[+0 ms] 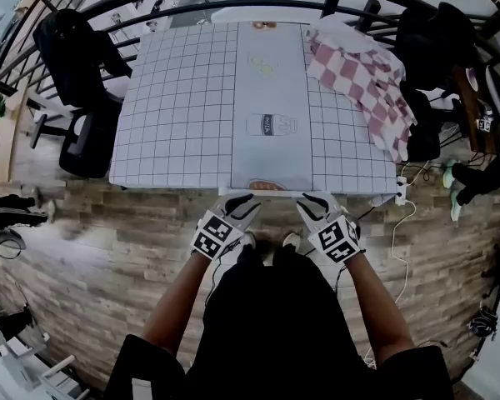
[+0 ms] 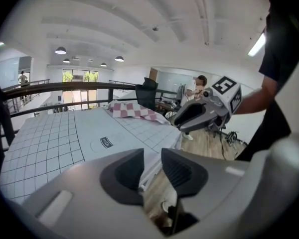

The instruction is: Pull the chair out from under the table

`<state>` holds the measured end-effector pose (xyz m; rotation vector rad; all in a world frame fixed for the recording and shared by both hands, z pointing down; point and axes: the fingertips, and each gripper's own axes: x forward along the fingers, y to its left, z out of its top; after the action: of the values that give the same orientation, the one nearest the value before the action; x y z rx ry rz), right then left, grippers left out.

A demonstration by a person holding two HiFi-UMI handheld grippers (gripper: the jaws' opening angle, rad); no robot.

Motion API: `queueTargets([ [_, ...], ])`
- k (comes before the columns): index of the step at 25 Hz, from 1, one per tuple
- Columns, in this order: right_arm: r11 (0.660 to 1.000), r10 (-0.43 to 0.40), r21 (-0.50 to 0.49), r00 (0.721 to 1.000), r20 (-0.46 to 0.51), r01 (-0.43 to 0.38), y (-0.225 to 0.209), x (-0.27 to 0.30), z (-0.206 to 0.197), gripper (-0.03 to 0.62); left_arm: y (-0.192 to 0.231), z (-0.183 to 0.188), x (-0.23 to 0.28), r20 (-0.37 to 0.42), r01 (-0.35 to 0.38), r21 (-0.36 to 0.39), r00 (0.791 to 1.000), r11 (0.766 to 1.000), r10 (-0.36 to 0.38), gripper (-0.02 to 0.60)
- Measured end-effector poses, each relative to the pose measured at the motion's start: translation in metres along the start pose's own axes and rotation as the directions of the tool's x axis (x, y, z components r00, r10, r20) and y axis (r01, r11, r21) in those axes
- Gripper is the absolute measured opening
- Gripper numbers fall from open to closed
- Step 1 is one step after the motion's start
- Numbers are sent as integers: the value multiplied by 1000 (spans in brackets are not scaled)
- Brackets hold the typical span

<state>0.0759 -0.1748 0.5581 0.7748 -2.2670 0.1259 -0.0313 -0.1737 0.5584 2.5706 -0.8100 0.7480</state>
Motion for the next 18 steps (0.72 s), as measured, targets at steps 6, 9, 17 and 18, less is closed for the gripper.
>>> queueTargets([
  [6,993,75,-80,989,-127,-86,6,26,-33,92,10,-22,19,-92,44,91,995,995,-36,143],
  [9,987,97,-112,978,-185,-119,6,36,-47,104,10,-36,30,-164,81,145,985,986,-57,149],
  [17,971,132,-160,954,-270,-180,2,60,-63,137,20,-61,49,-326,144,327,945,934,-31,173],
  [18,967,136,-169,950,-281,-189,2,63,-64,137,20,-65,51,-346,163,342,938,925,-37,173],
])
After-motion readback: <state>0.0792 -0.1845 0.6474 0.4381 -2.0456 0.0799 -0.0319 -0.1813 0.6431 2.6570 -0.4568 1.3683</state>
